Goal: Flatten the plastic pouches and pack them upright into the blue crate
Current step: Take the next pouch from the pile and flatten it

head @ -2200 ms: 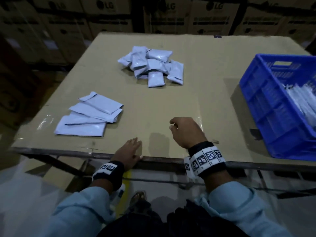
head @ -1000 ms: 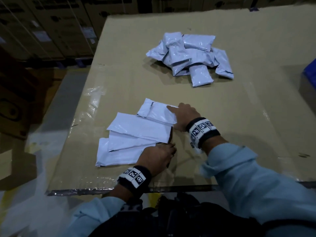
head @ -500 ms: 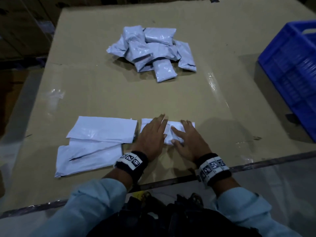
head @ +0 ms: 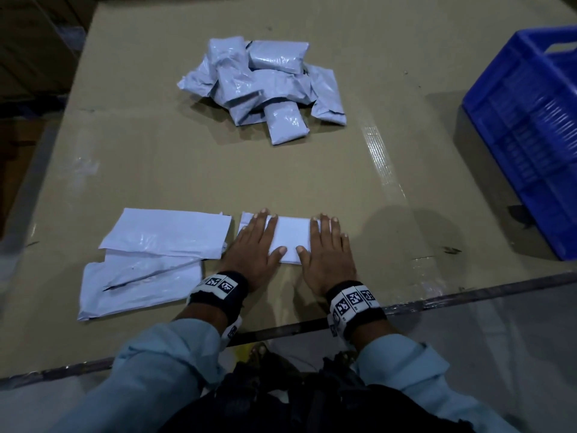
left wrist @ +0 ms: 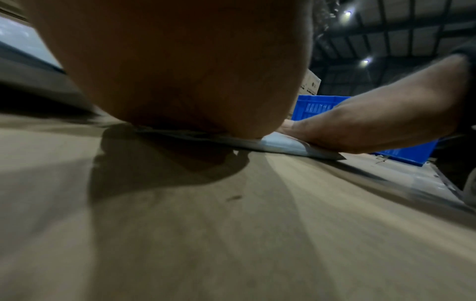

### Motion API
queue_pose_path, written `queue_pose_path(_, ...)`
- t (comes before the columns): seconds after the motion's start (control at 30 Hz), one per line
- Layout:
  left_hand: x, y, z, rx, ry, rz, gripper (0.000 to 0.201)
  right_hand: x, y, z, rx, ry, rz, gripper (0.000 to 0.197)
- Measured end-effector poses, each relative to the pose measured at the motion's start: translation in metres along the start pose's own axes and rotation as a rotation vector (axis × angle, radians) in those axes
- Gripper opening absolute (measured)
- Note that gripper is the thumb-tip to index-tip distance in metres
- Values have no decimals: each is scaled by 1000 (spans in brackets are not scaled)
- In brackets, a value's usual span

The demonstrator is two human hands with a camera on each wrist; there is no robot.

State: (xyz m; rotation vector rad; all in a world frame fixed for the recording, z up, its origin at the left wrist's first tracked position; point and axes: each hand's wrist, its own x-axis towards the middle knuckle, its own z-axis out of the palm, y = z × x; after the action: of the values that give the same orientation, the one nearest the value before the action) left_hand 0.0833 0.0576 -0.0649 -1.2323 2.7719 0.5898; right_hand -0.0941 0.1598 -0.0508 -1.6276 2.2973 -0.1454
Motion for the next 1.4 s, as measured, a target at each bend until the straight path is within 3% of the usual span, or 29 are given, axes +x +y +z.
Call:
queue_pose_path(0.17,-5,-4,-4,-4,-6,-31,88,3,-2,-1,50,28,177,81)
queue_pose_path(0.27,-5,1,-7,18,8,-60,83,6,-9,-6,51,14,242,85)
queue_pose_path(0.43,0,18,-13,32,-51,-80,81,4,-16,4,-93,-19,-77,79)
queue_pose_path(0.53,-2,11,-7,110,-40,-40,81,3,-10,7,-88,-41,-88,82)
queue_pose_path(0.7,-9,-11,4,7,12,-52,85,5,-13,5,-20,-43,26,79)
queue_pose_path(0.83,-6,-13,1,-16,-50,-58,88,9,-13,-2,43,-52,163,76)
queue_pose_path(1.07,-1,-21,6,23,-75,-114,113,15,-5,-10,40,-77,261,86)
queue_pose_path(1.17,2,-24,5,-8,-100,-128,117,18,-7,-14,2,-66,202,90)
queue_pose_path(1.3,3,-18,-1,-25,-100,-154,108,17,-3,-29,-10,6,-11,79)
queue_pose_path(1.4,7,-15,-10,-45,-52,-213,104,16,-1,-46,19,41,14,80)
